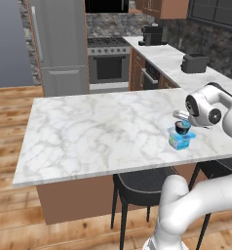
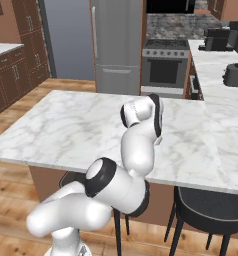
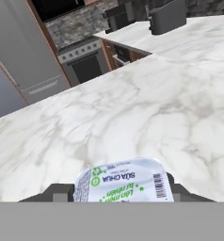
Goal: Stack the yogurt containers by placing the smaller containers on top of the larger containers.
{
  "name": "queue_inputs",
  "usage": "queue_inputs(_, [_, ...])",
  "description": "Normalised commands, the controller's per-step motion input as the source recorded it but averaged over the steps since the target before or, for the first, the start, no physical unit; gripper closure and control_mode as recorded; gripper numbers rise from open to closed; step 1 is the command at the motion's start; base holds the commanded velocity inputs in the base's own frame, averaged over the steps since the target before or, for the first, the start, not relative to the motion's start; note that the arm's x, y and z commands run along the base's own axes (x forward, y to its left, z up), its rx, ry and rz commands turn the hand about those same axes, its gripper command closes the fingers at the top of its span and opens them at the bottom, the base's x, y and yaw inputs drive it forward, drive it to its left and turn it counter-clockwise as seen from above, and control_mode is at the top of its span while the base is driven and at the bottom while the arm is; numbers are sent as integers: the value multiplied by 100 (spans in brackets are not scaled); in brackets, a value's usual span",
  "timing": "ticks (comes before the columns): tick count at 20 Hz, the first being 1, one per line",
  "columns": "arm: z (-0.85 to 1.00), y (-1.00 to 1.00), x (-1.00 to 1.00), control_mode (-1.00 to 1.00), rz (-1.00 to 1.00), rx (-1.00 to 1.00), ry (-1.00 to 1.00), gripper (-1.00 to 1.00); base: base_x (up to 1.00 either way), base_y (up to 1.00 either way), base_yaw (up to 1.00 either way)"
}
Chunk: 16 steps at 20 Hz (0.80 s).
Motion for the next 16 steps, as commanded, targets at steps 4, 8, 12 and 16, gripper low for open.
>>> queue_inputs(4, [22, -7, 19, -100, 0, 0, 14, 100, 0, 0, 0])
queue_inputs(8, [16, -4, 13, -100, 0, 0, 14, 100, 0, 0, 0])
queue_inputs(12, [11, -9, 0, -100, 0, 0, 14, 100, 0, 0, 0])
queue_inputs(16, [12, -11, 0, -100, 0, 0, 14, 100, 0, 0, 0])
